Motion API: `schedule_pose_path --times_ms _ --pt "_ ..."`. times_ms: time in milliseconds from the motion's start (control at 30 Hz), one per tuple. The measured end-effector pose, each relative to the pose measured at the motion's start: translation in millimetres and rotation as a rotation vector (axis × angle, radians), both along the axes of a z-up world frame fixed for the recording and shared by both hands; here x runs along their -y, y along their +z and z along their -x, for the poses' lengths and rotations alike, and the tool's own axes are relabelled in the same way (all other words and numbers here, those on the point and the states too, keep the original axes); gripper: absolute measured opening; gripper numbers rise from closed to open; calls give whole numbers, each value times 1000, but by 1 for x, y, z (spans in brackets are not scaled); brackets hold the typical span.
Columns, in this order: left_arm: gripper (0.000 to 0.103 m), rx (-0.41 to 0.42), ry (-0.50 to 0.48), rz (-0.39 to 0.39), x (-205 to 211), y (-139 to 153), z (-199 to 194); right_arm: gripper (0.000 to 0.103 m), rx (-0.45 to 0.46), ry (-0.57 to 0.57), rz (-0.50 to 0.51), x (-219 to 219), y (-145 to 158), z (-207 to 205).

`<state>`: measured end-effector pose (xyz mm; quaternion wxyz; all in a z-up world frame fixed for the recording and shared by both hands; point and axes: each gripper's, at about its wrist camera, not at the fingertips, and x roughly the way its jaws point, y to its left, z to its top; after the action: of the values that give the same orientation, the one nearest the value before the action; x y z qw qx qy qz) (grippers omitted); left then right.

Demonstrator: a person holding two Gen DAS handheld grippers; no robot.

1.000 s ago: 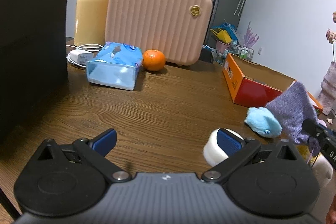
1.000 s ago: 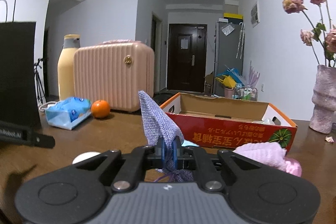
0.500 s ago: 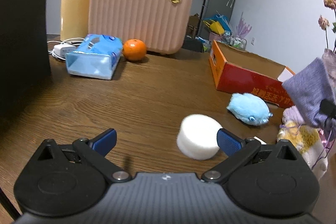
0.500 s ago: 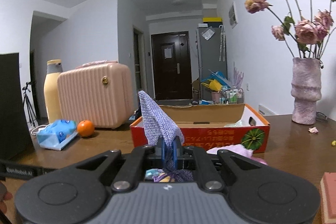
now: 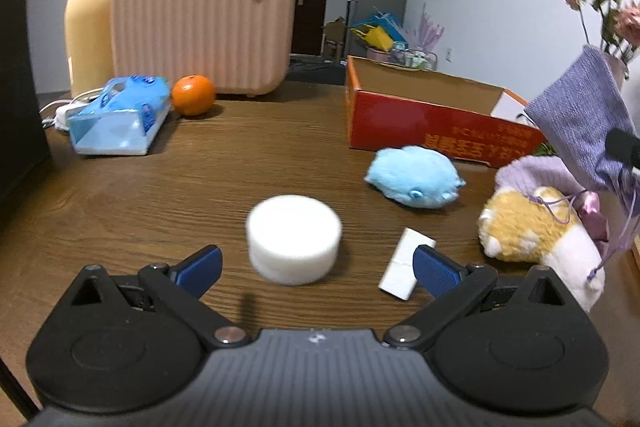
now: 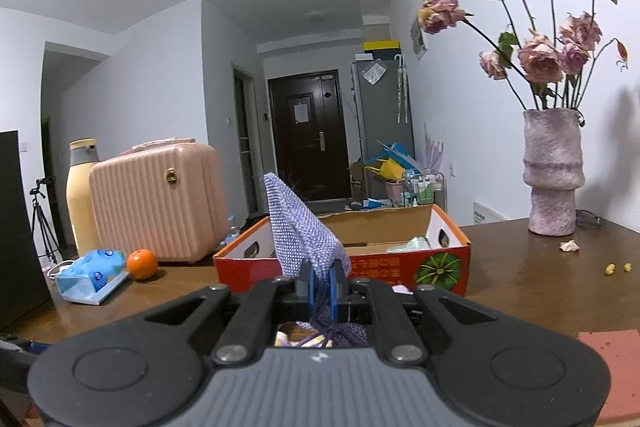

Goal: Organize soft objects
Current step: 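Carry the lavender pouch with the right tool toward the cardboard box, then close the left tool on the small white block while the right tool holds the pouch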

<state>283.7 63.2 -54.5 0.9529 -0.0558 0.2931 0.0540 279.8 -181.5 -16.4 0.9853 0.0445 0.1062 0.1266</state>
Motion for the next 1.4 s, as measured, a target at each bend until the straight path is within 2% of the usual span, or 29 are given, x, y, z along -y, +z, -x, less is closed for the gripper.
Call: schedule_pose_path --times_ms 633,800,900,967,1000,1233,1400 --pt "103 -7 -114 -53 46 -7 -21 7 -31 -37 6 19 -5 -7" --pt "98 -25 -142 -53 49 -10 -29 7 -36 -37 9 19 -6 -8" --pt "88 -39 -154 -48 50 -12 -33 7 -41 -38 13 18 -8 -8" --pt "74 -56 -159 -41 49 -13 -35 7 -44 -38 15 17 -9 -9" --pt "72 -64 -162 -33 48 -14 -36 7 -45 -38 16 17 -9 -9" --pt "27 -86 -145 -7 41 -15 -37 7 -46 -36 19 17 -9 -9" --pt "21 -78 -124 -3 39 -13 -35 7 -47 -32 23 16 -10 -9"
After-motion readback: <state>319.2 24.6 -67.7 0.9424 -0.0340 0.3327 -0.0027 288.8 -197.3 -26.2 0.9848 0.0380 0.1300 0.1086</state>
